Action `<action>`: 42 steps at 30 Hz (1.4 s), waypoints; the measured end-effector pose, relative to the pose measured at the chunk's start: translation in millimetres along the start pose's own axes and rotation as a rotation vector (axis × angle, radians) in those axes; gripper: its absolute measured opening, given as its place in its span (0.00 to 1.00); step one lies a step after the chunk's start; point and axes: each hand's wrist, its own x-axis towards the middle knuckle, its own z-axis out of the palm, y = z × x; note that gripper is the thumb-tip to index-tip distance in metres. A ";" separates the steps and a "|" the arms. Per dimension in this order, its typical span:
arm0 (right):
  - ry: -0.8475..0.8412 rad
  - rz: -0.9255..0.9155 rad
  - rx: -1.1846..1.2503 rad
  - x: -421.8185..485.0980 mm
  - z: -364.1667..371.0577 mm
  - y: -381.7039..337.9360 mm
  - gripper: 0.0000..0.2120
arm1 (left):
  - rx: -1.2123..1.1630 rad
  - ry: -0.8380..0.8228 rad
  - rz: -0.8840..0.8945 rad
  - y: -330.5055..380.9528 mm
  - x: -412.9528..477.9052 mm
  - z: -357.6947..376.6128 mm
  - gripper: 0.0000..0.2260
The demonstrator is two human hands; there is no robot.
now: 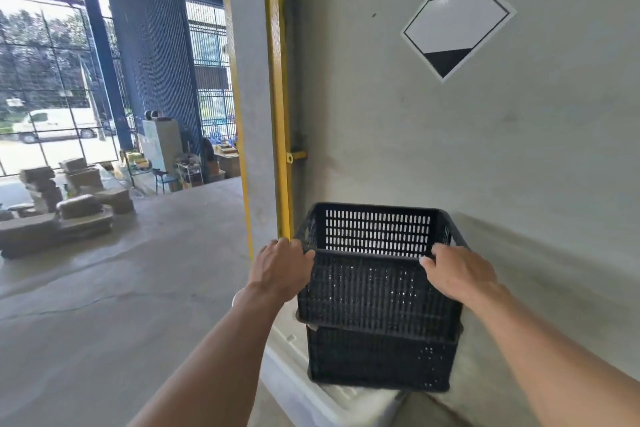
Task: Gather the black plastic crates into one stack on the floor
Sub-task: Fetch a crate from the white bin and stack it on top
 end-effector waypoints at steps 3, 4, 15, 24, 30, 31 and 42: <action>0.007 0.040 -0.022 46.1 13.4 18.6 0.13 | -0.012 -0.006 0.000 1.2 39.7 32.4 0.18; 0.007 0.048 -0.030 64.7 20.1 26.6 0.13 | -0.019 -0.007 0.007 3.3 55.2 45.5 0.18; -0.124 0.128 -0.105 208.4 103.6 105.2 0.16 | 0.102 -0.128 0.080 -5.6 182.5 164.6 0.11; -0.254 0.281 -0.061 240.4 164.2 123.4 0.36 | -0.002 -0.253 -0.281 -47.4 202.4 228.9 0.24; -0.209 0.396 -0.024 256.4 173.0 125.2 0.21 | -0.002 -0.343 -0.490 -54.6 218.8 233.8 0.19; -0.213 0.418 -0.019 256.8 173.3 126.2 0.20 | 0.009 -0.351 -0.490 -56.5 220.1 233.6 0.17; -0.141 0.429 0.012 235.2 164.4 136.3 0.14 | -0.017 -0.287 -0.496 -44.3 203.7 217.4 0.15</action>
